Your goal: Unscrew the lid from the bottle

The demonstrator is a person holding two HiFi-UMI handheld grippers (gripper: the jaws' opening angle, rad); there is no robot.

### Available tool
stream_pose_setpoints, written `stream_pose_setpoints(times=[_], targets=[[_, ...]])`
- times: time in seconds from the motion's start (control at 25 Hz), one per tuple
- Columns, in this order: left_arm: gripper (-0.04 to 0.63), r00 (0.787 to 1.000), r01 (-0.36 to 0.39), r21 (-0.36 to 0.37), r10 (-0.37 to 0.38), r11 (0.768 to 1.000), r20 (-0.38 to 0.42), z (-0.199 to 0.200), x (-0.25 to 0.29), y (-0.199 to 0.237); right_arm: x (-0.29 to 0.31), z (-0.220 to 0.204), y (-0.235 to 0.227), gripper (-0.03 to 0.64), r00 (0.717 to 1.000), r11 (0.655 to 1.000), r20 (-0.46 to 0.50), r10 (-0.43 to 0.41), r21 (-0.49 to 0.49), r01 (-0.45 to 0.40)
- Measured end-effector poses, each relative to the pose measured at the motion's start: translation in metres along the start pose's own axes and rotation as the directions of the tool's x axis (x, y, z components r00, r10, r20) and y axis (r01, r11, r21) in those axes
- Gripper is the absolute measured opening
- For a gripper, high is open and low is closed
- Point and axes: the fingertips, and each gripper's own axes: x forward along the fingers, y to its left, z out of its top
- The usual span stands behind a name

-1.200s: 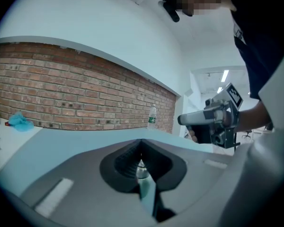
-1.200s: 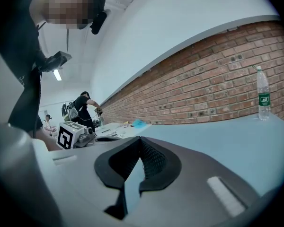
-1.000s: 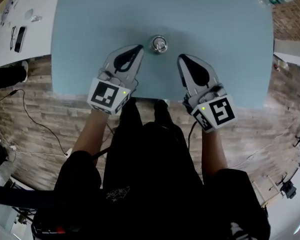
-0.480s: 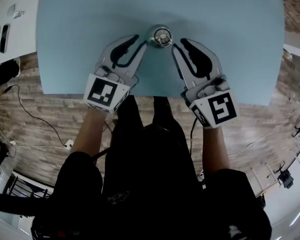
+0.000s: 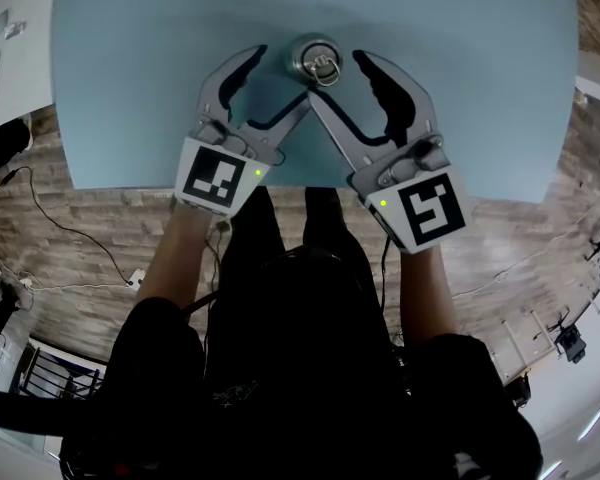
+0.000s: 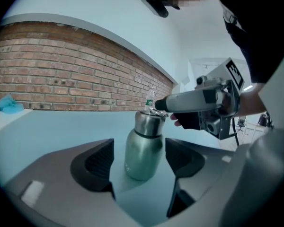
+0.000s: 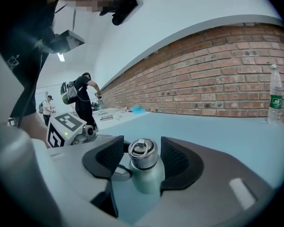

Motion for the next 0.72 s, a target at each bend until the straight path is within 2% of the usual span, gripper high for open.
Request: stream_pose_setpoints(times=[0.16, 0.28, 0.48, 0.72], targets=[[0.367, 1.0, -0.009, 0.074, 0.011, 0.997, -0.014, -0.001, 0.015, -0.01, 0.005, -0.001, 0.0, 0.253, 1.0, 0.999, -0.016, -0.012, -0.05, 0.011], [0.376, 0.999, -0.036, 0.106, 0.037, 0.994, -0.015, -0.004, 0.021, -0.008, 0.016, -0.005, 0.003, 0.267, 0.999, 0.996, -0.031, -0.029, -0.083, 0.027], [0.377, 0.996, -0.087, 0.12, 0.087, 0.989, 0.007, -0.002, 0.03, -0.009, 0.023, -0.011, 0.003, 0.279, 0.996, 0.988, -0.069, -0.055, -0.147, 0.044], [0.373, 0.995, -0.098, 0.133, 0.097, 0.986, 0.016, 0.001, 0.036, -0.014, 0.026, -0.023, 0.006, 0.278, 0.986, 0.971, -0.152, -0.073, -0.238, 0.035]])
